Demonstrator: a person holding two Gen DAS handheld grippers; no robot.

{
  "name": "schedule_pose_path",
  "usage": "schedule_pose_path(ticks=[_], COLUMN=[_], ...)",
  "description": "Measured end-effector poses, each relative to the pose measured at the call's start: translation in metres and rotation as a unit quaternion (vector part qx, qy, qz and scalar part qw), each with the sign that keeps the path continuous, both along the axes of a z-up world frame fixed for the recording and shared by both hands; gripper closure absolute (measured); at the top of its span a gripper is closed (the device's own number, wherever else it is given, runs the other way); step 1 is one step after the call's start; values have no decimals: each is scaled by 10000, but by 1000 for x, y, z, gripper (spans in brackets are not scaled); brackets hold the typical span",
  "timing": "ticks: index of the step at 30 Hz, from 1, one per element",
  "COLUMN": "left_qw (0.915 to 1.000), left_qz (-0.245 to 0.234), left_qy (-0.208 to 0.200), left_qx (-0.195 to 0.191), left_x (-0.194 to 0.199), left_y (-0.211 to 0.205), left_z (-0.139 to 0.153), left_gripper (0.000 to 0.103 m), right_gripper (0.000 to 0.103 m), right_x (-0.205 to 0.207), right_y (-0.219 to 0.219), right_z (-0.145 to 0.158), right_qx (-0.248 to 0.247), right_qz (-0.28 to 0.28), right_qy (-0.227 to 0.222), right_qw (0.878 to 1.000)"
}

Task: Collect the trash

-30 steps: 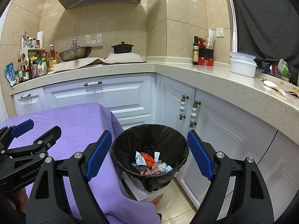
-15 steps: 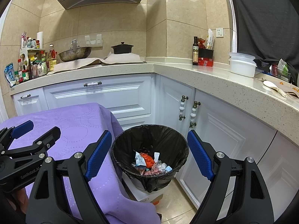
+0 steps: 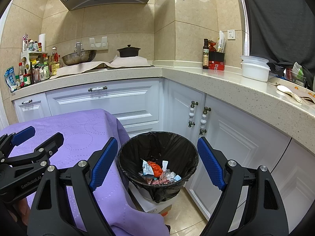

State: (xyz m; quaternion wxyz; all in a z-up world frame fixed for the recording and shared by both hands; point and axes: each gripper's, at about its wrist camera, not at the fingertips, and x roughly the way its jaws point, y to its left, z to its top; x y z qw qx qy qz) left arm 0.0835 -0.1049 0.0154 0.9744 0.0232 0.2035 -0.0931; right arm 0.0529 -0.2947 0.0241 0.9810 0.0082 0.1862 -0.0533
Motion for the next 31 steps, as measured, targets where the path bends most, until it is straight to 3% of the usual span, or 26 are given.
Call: schedule_pose_path(ticks=[9,16,20,31], left_qw=[9999,9999,9998,9994], left_qz=[-47,-88,-87,277], left_qy=[-55,-74,-98,164], left_qx=[104,-31,113,144], left_x=[-1,-1,-2,9], left_y=[-5,-4,-8,17], left_z=[2,4,3,2], left_gripper=[19,17,17,17], right_gripper=[22,22,22,17], right_x=[0,0,1,2], right_y=[0,0,0,21], right_z=[0,0,0,5], right_qx=[3,4,4,-37], right_qz=[3,1,21,301], right_qy=[1,4,9,12], right_qw=[10000,10000,10000,9995])
